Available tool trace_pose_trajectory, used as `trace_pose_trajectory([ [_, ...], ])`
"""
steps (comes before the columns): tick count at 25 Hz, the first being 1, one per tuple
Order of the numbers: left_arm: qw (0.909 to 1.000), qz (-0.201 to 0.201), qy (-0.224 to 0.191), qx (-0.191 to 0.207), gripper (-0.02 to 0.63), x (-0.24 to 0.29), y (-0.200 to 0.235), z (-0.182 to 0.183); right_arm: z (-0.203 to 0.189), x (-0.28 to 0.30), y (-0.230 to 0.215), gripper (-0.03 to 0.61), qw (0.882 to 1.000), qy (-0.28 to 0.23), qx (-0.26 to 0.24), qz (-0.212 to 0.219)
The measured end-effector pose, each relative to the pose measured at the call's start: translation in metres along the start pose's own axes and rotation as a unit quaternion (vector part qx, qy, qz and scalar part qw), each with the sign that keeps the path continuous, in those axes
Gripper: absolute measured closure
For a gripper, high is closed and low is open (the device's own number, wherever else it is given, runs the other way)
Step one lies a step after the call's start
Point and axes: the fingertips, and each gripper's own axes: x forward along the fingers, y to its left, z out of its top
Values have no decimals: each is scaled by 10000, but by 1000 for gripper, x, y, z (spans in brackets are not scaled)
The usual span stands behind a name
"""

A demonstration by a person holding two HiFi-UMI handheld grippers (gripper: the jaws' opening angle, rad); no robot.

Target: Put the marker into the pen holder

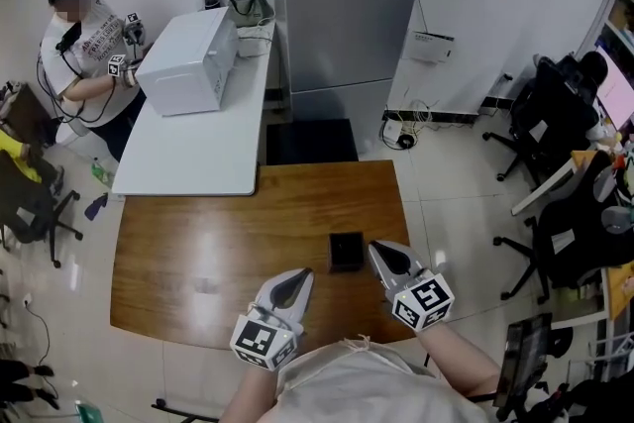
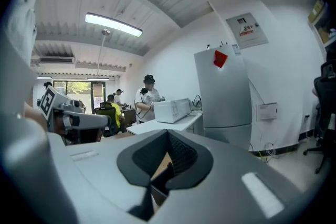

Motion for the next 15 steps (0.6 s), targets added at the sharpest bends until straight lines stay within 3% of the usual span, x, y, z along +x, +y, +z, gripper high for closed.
trace_pose_trajectory([
  [5,9997,-211,-19,98,597,-15,-13,9,23,-25,35,577,9992,-341,-215,16],
  [15,9985,-541,11,66,597,-57,-44,-15,-15,-93,87,577,9992,-207,-2,-332],
])
